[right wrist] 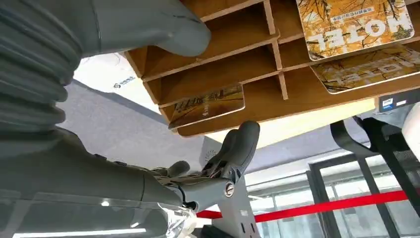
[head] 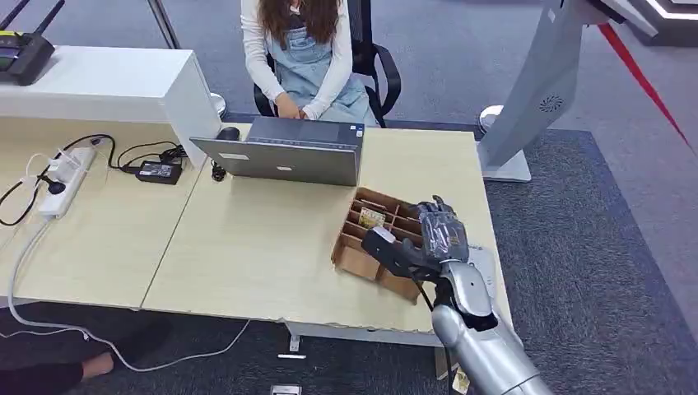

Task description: Pass the card to the sensor for recognition and then transmit it.

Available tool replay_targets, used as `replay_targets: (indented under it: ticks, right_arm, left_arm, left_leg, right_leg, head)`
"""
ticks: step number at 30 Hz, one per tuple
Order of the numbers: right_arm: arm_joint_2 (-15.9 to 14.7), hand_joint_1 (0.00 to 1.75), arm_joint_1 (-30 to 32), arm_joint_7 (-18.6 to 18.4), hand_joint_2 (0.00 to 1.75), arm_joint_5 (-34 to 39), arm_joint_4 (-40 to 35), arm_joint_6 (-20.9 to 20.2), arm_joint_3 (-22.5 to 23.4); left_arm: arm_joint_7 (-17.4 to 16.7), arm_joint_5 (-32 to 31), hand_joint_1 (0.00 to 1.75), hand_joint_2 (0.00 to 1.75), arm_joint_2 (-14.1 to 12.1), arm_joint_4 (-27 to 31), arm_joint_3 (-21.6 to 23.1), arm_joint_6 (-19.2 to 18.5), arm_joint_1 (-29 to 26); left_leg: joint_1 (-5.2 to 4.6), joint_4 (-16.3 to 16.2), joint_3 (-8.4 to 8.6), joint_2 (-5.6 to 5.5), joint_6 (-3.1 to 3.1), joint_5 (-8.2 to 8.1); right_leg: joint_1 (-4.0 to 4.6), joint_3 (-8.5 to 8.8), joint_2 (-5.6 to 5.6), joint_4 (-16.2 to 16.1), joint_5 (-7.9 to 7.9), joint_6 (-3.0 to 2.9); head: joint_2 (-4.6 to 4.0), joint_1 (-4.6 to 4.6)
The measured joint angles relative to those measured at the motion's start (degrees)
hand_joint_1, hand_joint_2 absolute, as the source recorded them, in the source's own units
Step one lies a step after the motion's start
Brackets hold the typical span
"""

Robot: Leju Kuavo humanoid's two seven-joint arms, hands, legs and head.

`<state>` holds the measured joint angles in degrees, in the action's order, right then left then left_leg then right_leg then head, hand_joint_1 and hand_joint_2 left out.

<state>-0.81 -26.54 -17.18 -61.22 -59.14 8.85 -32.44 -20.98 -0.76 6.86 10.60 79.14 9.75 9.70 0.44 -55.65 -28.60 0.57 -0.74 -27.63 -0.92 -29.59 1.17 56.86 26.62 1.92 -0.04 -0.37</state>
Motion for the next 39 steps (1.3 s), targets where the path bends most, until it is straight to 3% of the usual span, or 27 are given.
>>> replay_targets:
  ticks: [12,14,15,16,17,26,39]
  right_arm:
    - [0.0,0.65,0.0,0.0,1.75,-2.3,0.0,0.0,0.0]
    - [0.0,0.79,-0.01,0.0,1.75,-2.49,0.0,0.0,0.02]
    - [0.0,1.01,-0.02,0.0,1.75,-2.54,0.0,0.0,0.02]
    - [0.0,1.4,-0.02,0.0,1.75,-2.56,0.0,0.0,0.0]
    - [0.0,1.43,-0.04,0.0,1.75,-2.56,0.0,0.0,0.0]
    - [0.02,1.4,-0.94,0.0,1.75,-3.1,-0.02,0.09,0.02]
    - [0.04,1.13,-1.07,0.02,1.75,-3.43,0.02,0.09,-0.02]
  left_arm:
    - [-0.07,-0.5,0.0,0.0,0.11,0.0,-0.02,-0.15,0.04]
    - [-0.07,-0.63,0.0,0.0,0.11,0.0,-0.02,-0.2,0.05]
    - [-0.05,-0.7,0.0,0.0,0.11,0.0,-0.02,-0.24,0.06]
    - [-0.02,-0.79,0.0,0.0,0.11,0.0,-0.02,-0.29,0.07]
    - [0.06,-0.85,0.0,0.0,0.13,0.0,-0.02,-0.31,0.07]
    - [0.33,-1.03,0.0,0.0,0.15,0.0,-0.02,-0.42,0.1]
    - [0.7,-1.2,0.0,0.0,0.17,0.0,-0.02,-0.64,0.12]
  left_leg:
    - [0.0,0.0,0.0,0.0,0.0,0.0]
    - [0.0,0.0,0.0,0.0,0.0,0.0]
    - [0.0,0.0,0.0,0.0,0.0,0.0]
    - [0.0,0.0,-0.01,0.0,0.0,0.0]
    - [0.0,0.0,0.0,0.0,0.0,0.0]
    - [0.0,0.0,0.02,0.0,0.0,0.0]
    - [0.0,0.0,0.01,0.0,0.0,0.0]
  right_leg:
    - [0.0,0.0,0.0,0.0,0.0,0.0]
    - [0.0,0.0,0.0,0.0,0.0,0.0]
    - [0.0,0.0,0.0,0.0,0.0,0.0]
    - [0.0,0.0,0.0,0.0,0.0,0.0]
    - [0.0,0.0,0.0,0.0,0.0,0.0]
    - [0.0,0.01,0.0,0.0,0.0,0.0]
    - [0.0,0.0,0.0,0.0,0.0,0.0]
  head:
    - [0.0,0.0]
    - [0.0,0.0]
    - [0.0,0.0]
    - [0.0,0.0]
    - [0.0,0.0]
    - [0.0,0.0]
    - [0.0,0.0]
